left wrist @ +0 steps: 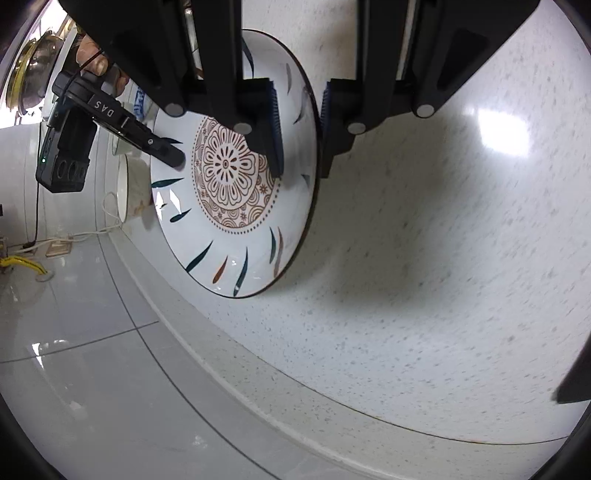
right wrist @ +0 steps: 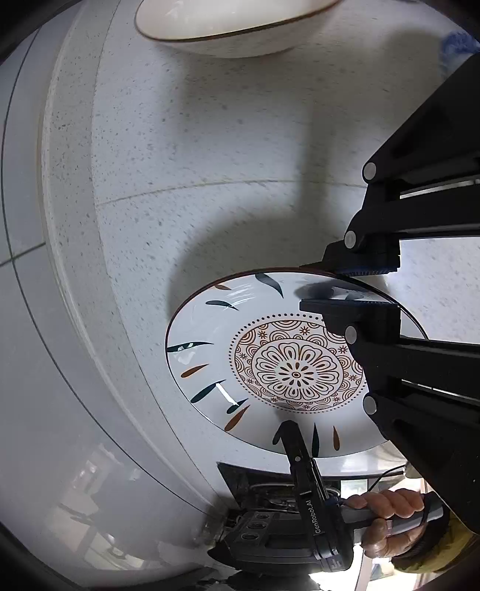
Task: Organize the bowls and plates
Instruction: 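Close both grippers on the mandala plate rim and lift it, then lower the mandala plate onto the stacked bear plates with both grippers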
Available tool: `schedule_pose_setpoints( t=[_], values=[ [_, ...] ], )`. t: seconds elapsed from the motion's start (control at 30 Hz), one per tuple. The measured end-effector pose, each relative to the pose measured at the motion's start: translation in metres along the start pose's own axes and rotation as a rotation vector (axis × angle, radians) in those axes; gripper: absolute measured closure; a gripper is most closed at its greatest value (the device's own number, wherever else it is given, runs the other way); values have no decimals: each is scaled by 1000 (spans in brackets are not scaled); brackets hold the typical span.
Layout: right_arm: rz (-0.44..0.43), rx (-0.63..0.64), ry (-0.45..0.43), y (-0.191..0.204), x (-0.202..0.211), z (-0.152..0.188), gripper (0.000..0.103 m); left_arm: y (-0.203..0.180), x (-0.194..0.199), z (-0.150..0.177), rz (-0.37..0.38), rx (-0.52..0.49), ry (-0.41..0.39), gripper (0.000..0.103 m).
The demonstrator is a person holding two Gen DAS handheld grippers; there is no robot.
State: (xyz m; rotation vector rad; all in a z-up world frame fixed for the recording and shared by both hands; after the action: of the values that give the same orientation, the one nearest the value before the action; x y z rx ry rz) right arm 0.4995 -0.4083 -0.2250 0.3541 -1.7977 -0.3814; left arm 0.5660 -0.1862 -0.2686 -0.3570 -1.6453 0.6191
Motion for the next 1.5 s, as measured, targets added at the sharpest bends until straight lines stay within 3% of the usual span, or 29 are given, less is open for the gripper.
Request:
schedule_pose_setpoints(
  t=[0.23, 0.47, 0.6, 0.73, 0.93, 1.1, 1.5],
  values=[
    [10, 17, -78, 42, 47, 48, 93, -4, 58, 39, 42, -48, -42, 87],
    [1, 43, -161, 104, 98, 111, 93, 11, 158, 91, 71, -117, -86, 87],
    [2, 69, -195, 152, 95, 147, 93, 24, 201, 129, 71, -162, -93, 87],
    [14, 89, -191, 174, 84, 186, 93, 48, 229, 171, 74, -182, -71, 87],
    [38, 96, -125, 182, 44, 230, 92, 105, 223, 219, 57, -183, -14, 87],
    [5, 64, -70, 171, 9, 247, 92, 134, 203, 242, 45, -153, 12, 87],
    [-12, 57, -9, 168, -20, 263, 92, 141, 168, 251, -57, -179, -1, 87]
  ],
)
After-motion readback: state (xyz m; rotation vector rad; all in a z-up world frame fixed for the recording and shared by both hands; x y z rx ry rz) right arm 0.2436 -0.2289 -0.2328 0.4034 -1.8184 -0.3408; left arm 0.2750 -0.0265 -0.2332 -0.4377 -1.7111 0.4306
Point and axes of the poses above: each gripper's, at about its wrist camera, not at the fingertips, and x roughly against the way its jaws point, y to its left, z to its underside, the point moved 6 cm from there along -x, roughly the way its jaws point, and after that the axes turned 1 degree about y, right-handed, at the moved point
